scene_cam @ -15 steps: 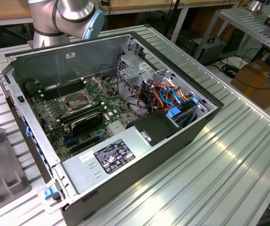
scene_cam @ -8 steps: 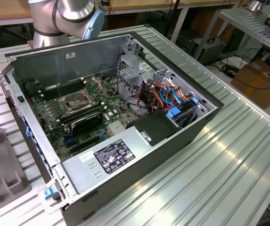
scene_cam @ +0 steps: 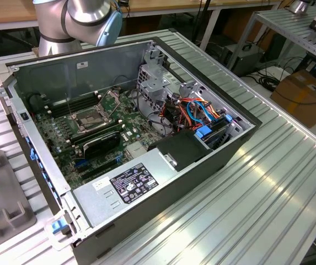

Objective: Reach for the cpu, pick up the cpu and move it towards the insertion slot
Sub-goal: 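Pick up the cpu and move it towards the insertion slot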

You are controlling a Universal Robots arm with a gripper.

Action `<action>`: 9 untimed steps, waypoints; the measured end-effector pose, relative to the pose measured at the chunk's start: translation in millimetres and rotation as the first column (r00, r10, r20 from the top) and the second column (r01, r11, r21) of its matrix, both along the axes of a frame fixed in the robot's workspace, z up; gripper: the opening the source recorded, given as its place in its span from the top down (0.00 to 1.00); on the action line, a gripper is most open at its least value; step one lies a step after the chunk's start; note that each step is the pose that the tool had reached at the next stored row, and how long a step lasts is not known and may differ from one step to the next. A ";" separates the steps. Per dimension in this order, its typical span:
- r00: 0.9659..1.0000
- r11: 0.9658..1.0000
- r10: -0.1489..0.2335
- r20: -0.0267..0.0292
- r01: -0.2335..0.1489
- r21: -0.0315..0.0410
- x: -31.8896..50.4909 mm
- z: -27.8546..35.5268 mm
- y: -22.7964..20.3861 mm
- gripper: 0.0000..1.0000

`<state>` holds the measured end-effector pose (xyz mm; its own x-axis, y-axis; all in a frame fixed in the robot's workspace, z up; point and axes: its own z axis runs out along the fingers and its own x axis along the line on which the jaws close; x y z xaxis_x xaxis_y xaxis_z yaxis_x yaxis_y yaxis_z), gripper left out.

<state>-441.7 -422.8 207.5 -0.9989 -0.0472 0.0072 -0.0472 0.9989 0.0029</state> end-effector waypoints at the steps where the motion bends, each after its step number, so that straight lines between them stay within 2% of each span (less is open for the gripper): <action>1: 1.000 1.000 0.000 0.000 0.000 0.000 0.0 2.0 0.0 0.45; 9: 1.000 1.000 0.000 0.000 0.000 0.000 0.0 11.6 0.0 0.45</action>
